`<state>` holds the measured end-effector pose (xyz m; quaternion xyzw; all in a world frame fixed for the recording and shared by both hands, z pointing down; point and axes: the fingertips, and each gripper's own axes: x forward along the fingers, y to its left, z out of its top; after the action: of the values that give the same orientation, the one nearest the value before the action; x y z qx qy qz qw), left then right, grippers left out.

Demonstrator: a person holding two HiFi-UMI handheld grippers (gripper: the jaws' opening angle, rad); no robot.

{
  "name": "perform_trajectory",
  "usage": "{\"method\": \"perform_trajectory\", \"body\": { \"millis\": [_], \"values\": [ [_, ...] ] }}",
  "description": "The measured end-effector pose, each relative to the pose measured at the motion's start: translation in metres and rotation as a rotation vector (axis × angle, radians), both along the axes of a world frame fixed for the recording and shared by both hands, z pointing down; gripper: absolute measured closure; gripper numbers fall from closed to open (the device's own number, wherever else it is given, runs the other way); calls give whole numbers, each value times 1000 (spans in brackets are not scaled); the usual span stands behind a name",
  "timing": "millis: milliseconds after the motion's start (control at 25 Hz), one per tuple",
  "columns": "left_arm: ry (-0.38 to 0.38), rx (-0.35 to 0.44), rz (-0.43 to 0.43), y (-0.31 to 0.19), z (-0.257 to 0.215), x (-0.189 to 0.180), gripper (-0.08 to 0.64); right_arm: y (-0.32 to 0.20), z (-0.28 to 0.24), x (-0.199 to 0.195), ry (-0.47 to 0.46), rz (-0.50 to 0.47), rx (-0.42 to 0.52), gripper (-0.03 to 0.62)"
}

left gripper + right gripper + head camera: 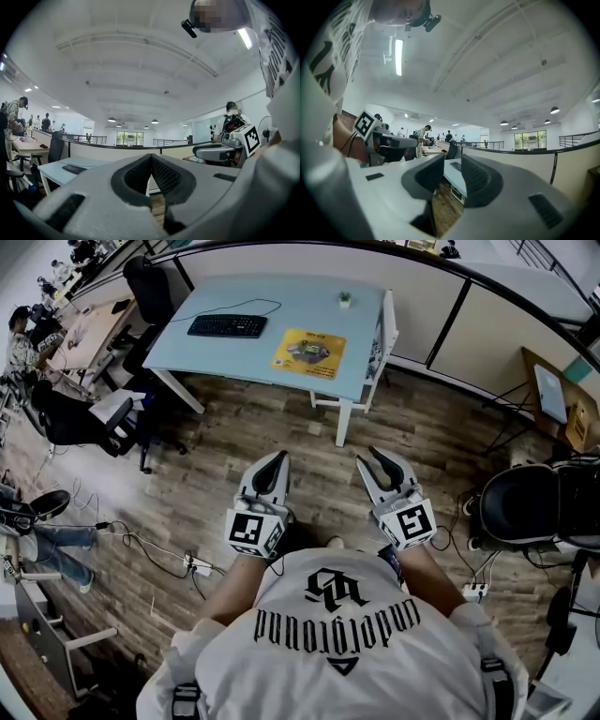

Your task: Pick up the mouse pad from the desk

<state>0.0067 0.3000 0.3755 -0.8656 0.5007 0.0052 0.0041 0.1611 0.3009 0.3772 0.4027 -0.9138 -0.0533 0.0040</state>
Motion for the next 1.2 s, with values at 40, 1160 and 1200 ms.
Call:
{"method": "perform_trajectory", "body": {
  "millis": [40, 1160, 1200],
  "values": [
    [0, 0, 1, 0, 0, -1, 552, -1, 1, -1, -1, 3, -6, 456],
    [24, -6, 7, -60, 8, -79, 552, -58, 8, -82, 0, -6, -38, 238],
    [25, -6, 10, -65, 8, -85, 552, -63, 8, -89, 1, -3, -38, 238]
  ]
}}
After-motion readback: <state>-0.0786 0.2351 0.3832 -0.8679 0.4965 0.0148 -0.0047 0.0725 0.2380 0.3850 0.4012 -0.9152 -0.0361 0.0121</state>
